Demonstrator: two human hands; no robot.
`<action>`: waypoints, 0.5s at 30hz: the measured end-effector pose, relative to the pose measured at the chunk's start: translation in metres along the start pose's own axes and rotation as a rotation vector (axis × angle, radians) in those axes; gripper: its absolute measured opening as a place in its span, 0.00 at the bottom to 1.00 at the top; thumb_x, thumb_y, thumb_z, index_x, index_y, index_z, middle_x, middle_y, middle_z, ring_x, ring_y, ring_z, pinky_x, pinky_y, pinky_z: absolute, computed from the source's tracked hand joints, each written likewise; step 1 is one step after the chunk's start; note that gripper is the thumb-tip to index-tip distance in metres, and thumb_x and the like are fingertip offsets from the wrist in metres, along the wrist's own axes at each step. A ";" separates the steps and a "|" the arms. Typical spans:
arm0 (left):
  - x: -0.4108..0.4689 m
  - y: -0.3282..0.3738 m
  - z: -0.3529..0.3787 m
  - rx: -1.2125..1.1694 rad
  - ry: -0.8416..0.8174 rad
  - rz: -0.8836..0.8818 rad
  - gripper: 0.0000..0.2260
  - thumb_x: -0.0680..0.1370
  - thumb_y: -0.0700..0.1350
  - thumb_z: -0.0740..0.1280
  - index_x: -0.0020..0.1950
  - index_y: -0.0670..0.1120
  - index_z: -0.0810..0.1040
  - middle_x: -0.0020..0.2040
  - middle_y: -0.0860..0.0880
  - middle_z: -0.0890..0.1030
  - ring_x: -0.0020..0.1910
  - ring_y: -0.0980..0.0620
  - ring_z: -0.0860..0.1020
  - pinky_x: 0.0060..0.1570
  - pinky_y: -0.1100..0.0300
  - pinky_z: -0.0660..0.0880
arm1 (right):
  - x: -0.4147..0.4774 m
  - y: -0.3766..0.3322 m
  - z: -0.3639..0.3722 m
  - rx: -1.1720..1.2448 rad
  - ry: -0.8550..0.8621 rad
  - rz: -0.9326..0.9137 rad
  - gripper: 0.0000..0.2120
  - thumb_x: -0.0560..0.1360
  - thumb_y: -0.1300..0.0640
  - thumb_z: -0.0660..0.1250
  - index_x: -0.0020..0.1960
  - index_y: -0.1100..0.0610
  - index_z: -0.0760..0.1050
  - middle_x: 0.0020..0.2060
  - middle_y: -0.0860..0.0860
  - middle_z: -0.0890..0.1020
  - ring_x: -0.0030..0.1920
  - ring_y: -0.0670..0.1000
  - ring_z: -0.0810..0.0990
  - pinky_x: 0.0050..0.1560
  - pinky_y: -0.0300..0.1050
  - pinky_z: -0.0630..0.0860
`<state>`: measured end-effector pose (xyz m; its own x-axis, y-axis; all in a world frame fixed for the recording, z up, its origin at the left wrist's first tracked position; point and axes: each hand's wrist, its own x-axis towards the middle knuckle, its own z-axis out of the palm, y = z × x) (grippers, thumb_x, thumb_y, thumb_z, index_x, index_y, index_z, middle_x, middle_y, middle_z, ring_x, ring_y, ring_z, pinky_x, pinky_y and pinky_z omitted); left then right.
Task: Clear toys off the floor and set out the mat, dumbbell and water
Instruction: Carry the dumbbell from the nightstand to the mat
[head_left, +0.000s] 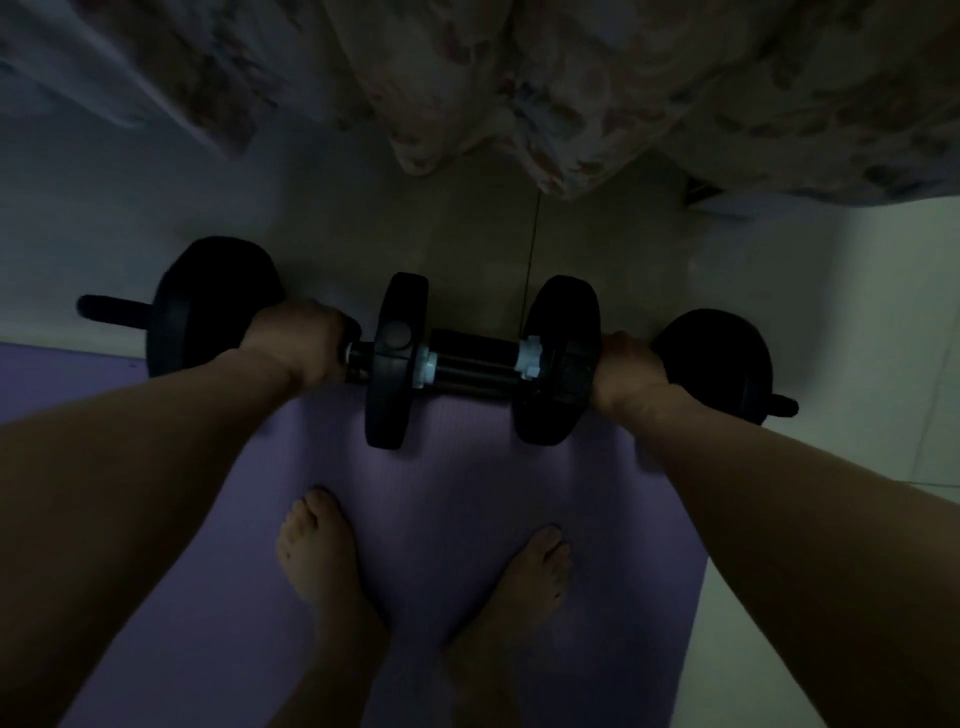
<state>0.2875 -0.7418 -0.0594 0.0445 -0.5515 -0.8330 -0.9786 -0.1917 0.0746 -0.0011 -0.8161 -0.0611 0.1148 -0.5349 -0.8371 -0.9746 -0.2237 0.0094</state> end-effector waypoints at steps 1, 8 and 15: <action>0.000 0.002 0.000 0.000 -0.011 -0.002 0.15 0.73 0.54 0.70 0.56 0.49 0.80 0.57 0.41 0.80 0.55 0.40 0.79 0.50 0.54 0.75 | 0.000 -0.001 0.000 0.003 -0.005 0.009 0.14 0.79 0.54 0.60 0.60 0.60 0.75 0.59 0.59 0.79 0.59 0.61 0.78 0.55 0.48 0.74; 0.000 0.008 0.006 0.021 -0.058 0.019 0.16 0.76 0.53 0.66 0.60 0.47 0.78 0.61 0.41 0.78 0.59 0.41 0.78 0.53 0.54 0.75 | -0.008 -0.002 0.009 -0.032 -0.007 0.018 0.13 0.79 0.56 0.58 0.58 0.60 0.76 0.59 0.59 0.79 0.59 0.60 0.78 0.53 0.49 0.75; -0.007 0.010 0.013 0.055 0.021 0.033 0.16 0.75 0.53 0.68 0.60 0.47 0.77 0.59 0.42 0.80 0.59 0.41 0.77 0.53 0.54 0.74 | -0.015 0.000 0.017 -0.045 0.071 -0.010 0.12 0.78 0.57 0.59 0.58 0.60 0.74 0.57 0.59 0.79 0.59 0.60 0.76 0.54 0.49 0.73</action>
<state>0.2753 -0.7294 -0.0602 0.0155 -0.5742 -0.8186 -0.9891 -0.1287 0.0716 -0.0065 -0.7939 -0.0575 0.1396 -0.5885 -0.7964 -0.9639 -0.2650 0.0268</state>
